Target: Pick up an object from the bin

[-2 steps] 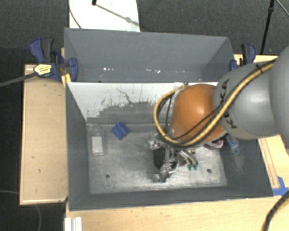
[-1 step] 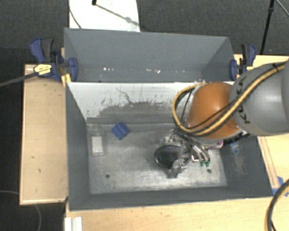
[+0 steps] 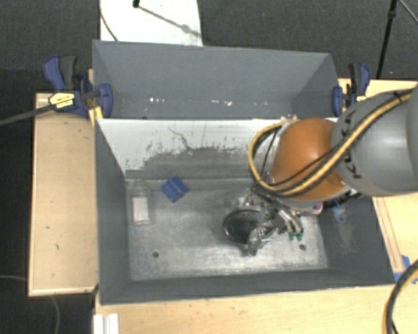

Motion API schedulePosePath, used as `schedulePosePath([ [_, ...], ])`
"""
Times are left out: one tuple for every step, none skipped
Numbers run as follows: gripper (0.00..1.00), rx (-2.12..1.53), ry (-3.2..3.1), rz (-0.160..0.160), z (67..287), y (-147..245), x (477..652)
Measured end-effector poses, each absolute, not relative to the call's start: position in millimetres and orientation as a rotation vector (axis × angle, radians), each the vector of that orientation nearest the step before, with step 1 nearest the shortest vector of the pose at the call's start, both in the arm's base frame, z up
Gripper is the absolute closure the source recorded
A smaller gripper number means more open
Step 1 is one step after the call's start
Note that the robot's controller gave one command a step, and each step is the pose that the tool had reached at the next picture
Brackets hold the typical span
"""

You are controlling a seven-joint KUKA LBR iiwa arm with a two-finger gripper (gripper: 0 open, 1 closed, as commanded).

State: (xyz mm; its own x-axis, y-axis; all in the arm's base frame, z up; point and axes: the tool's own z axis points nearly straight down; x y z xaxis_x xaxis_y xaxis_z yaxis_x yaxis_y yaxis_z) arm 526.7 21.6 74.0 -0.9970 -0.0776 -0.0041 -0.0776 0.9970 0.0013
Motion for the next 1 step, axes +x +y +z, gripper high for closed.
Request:
schedulePosePath([
  [1.0,-0.193,3.126,-0.002,214.7,-1.8,536.4],
])
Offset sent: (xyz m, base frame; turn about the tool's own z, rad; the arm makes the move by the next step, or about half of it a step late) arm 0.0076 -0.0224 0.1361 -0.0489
